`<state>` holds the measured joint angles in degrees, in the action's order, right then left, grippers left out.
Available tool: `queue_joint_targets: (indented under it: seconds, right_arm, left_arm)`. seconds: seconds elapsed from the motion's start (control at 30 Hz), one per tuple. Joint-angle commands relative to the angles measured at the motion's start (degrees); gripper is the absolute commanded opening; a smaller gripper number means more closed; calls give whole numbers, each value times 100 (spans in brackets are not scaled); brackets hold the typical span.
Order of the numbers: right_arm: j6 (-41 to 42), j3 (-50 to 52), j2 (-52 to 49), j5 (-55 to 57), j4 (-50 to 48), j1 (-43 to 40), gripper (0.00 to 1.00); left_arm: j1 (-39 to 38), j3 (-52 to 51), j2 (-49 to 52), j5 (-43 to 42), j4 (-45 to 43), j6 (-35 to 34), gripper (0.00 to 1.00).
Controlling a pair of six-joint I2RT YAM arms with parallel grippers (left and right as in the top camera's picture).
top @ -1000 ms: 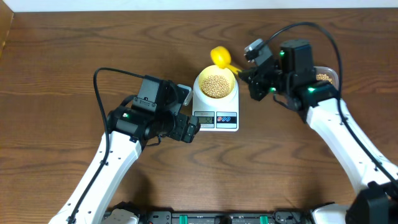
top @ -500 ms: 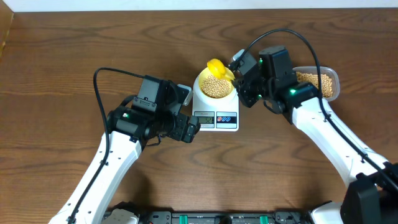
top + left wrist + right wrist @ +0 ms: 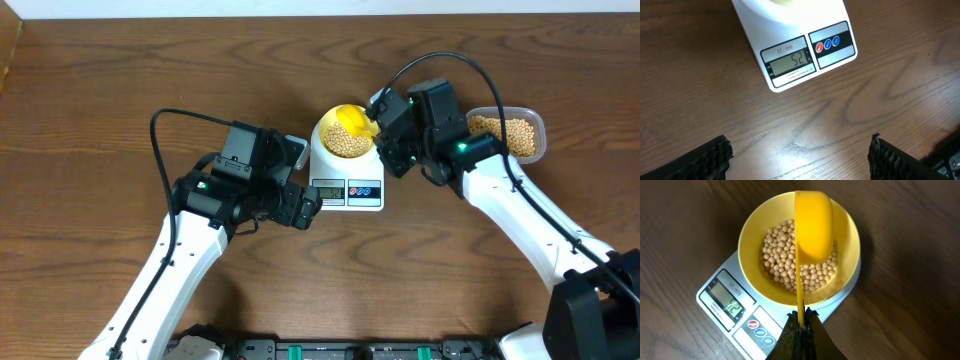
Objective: Scoop item into bowl and weigh 50g on scale
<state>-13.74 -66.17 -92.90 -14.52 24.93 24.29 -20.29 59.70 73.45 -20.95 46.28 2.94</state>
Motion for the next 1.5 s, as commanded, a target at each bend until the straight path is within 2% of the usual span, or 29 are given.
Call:
queue_joint_targets:
  seconds: [0.0,0.1,1.1,1.47]
  right_arm:
    - [-72,-101,-76,164,22,83,1]
    - [-76,-98,-114,404,20,98,1]
    - [-98,-98,-136,337,319,485,1]
    - [575,-101,-136,-557,317,415,1]
  left_arm:
    - [24,-52,-85,-66,13,-22,89]
    - [24,-52,-85,-66,13,-22,89]
    - [24,-52,-85,-66,13,-22,89]
    - [24,-52,-85,-66,13,-22,89]
